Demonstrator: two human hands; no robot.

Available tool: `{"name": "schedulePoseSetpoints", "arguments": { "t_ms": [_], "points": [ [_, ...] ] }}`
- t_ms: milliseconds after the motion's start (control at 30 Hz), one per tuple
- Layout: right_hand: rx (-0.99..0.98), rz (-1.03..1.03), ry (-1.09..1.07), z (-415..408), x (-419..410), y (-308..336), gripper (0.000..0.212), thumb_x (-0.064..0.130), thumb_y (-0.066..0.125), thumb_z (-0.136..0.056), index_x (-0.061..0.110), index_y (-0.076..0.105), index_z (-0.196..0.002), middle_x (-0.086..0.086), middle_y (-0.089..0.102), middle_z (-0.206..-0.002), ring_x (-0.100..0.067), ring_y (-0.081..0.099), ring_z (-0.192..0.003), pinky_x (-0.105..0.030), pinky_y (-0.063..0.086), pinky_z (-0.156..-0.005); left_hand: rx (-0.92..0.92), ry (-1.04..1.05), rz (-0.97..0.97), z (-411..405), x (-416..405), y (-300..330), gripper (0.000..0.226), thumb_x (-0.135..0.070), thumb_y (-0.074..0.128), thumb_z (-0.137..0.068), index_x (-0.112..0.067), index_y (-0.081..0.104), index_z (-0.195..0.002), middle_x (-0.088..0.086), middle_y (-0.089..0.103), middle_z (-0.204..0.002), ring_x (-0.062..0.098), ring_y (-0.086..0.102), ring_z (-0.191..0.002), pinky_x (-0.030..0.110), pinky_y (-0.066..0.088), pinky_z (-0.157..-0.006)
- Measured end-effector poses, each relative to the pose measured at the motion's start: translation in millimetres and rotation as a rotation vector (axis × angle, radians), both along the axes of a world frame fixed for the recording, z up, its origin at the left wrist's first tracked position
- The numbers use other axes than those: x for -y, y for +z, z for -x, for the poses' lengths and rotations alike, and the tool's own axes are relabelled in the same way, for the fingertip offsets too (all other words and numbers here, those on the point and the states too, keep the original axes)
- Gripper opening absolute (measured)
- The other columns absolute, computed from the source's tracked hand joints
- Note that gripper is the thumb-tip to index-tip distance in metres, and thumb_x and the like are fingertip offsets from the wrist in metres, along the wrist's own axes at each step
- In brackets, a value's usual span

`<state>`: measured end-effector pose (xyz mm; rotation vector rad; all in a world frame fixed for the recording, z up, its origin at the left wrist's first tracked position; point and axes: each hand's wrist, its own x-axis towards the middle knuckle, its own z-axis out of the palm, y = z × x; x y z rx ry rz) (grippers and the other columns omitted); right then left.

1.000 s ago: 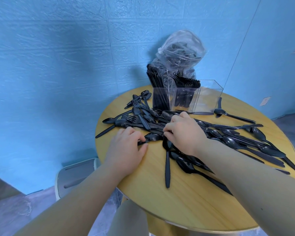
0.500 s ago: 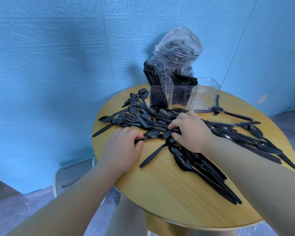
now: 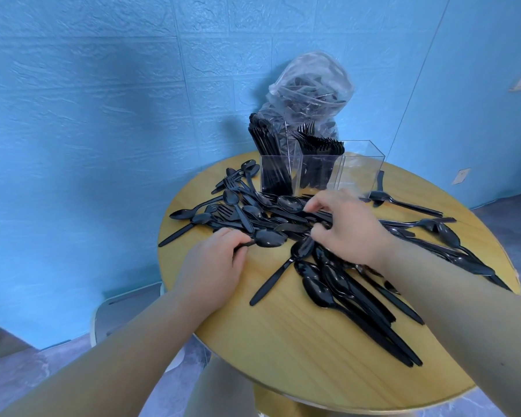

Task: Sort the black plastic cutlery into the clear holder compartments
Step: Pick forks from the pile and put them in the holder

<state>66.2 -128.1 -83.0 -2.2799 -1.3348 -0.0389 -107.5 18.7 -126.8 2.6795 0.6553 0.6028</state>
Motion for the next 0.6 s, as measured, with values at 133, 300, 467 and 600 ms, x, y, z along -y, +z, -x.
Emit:
{"name": "schedulePoseSetpoints", "arguments": {
  "t_ms": [133, 300, 467, 600],
  "points": [
    [0.118, 0.082, -0.199, -30, 1, 2, 0.039, 0.016, 0.045, -0.092, 0.016, 0.052, -0.130, -0.003, 0.058, -0.127, -0.026, 0.036, -0.121, -0.033, 0.035, -0.097, 0.033, 0.034, 0.033, -16, 1, 6, 0.021, -0.025, 0.044, -0.099, -0.026, 0.059, -0.114, -0.018, 0.053, -0.091, 0.001, 0.049, -0.078, 0.019, 0.040, -0.066],
    [0.086, 0.233, -0.231, -56, -7, -7, 0.042, 0.021, 0.034, -0.097, 0.016, 0.045, -0.138, -0.007, 0.063, -0.119, -0.030, 0.034, -0.120, -0.036, 0.035, -0.096, 0.026, 0.038, 0.070, -28, 2, 2, 0.016, -0.023, 0.043, -0.099, -0.026, 0.057, -0.105, -0.014, 0.055, -0.081, 0.000, 0.050, -0.069, 0.019, 0.040, -0.058],
    [0.076, 0.315, -0.205, -67, -21, -18, 0.039, 0.017, 0.031, -0.097, 0.015, 0.053, -0.129, -0.006, 0.062, -0.115, -0.031, 0.043, -0.111, -0.040, 0.034, -0.099, 0.098, 0.085, 0.119, -25, -1, 0, 0.012, -0.022, 0.044, -0.098, -0.026, 0.056, -0.100, -0.013, 0.054, -0.071, 0.002, 0.050, -0.062, 0.020, 0.031, -0.051],
    [0.106, 0.327, -0.186, -73, -27, -25, 0.038, 0.026, 0.032, -0.096, 0.023, 0.057, -0.124, -0.006, 0.059, -0.119, -0.030, 0.043, -0.113, -0.043, 0.036, -0.101, 0.113, 0.097, 0.126, -24, 0, 1, 0.011, -0.027, 0.045, -0.097, -0.027, 0.056, -0.096, -0.010, 0.055, -0.066, 0.004, 0.051, -0.058, 0.020, 0.031, -0.050]
  ]
}}
